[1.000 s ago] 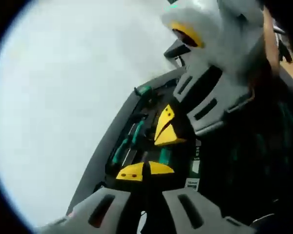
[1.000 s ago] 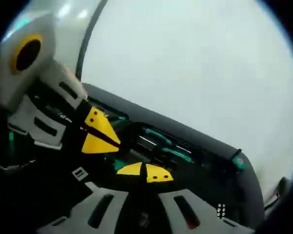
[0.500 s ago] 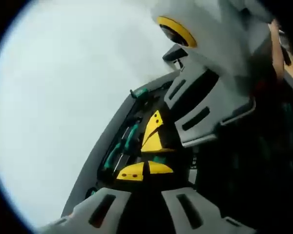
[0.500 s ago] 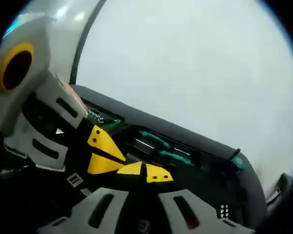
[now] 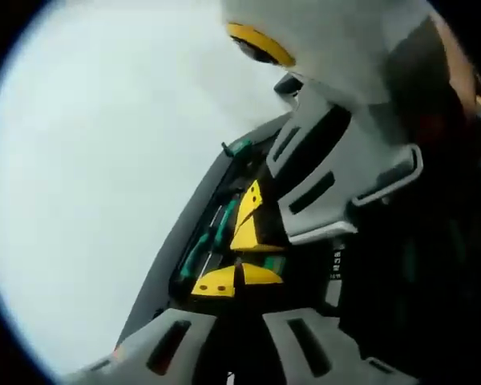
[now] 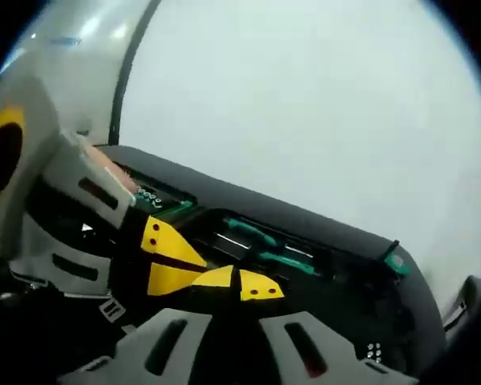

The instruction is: Pick up the tools and put them into their designated positions in the toolbox.

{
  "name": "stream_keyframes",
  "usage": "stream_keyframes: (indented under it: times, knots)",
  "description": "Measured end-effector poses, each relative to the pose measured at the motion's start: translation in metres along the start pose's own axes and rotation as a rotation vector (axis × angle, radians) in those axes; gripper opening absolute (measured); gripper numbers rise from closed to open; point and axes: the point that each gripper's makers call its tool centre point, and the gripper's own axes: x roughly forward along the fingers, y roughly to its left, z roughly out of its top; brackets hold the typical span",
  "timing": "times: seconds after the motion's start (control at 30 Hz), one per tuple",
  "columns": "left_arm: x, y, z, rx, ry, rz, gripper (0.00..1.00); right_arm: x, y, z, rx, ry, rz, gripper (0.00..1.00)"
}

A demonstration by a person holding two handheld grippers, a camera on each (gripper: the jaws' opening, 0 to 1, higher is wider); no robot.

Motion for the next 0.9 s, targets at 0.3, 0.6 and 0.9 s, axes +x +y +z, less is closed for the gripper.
stream_keyframes:
  times: [0.3, 0.6, 0.9]
  knots:
    - [-0.049, 0.031, 0.008, -0.124, -0.136, 0.020, 0.07, -0.039, -0.005, 0.042, -0.469, -0.034, 0.338, 0.00]
    - [-0.061, 0.032, -0.016, -0.109, -0.076, -0.002, 0.10, -0.036, 0.025, -0.014, -1.014, 0.144, 0.601, 0.10]
    - [-0.058, 0.021, -0.013, -0.113, -0.083, -0.021, 0.15, -0.021, 0.032, -0.023, -1.233, 0.083, 0.544, 0.10]
